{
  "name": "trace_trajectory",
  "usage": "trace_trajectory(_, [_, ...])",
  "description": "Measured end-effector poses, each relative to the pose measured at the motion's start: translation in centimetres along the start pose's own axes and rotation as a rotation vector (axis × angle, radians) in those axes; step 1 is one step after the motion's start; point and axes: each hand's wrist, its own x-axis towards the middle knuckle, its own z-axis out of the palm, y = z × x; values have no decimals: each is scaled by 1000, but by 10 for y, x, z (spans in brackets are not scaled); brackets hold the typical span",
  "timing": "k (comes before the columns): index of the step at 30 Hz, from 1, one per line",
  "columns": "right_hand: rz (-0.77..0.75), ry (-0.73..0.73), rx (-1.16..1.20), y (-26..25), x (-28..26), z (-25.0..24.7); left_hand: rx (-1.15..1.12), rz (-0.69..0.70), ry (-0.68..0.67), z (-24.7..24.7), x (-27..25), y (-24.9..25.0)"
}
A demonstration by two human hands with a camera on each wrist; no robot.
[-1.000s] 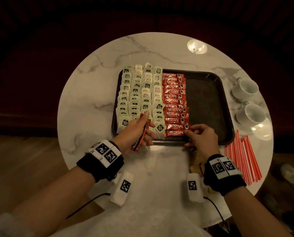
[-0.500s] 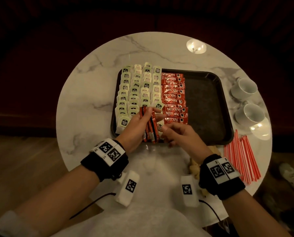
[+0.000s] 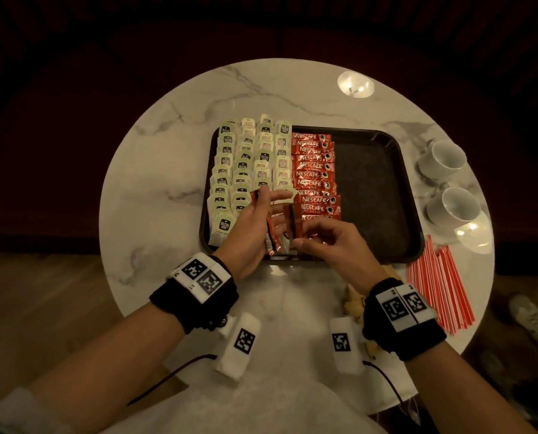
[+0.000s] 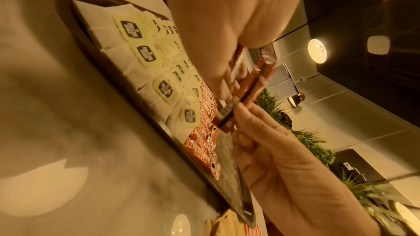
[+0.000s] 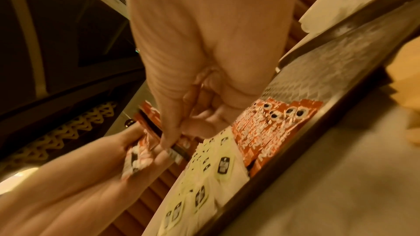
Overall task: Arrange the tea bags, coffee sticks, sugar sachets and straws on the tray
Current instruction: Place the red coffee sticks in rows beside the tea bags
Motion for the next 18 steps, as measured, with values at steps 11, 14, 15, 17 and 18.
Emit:
trace_trajectory(11, [-219, 13, 76, 4, -3, -19, 375, -155, -201, -5, -6, 5])
trace_trajectory(14, [-244, 34, 3, 8, -3, -20, 304, -101, -176, -5, -3, 4])
trace_trajectory(15, [-242, 51, -11, 9, -3, -21, 299, -83, -152, -5, -3, 4])
trace_trajectory(17, [-201, 83, 37, 10, -5, -22, 320, -43, -96, -6, -1, 4])
trace_trajectory(18, [-149, 94, 115, 8, -7, -23, 329, -23, -68, -7, -1, 4])
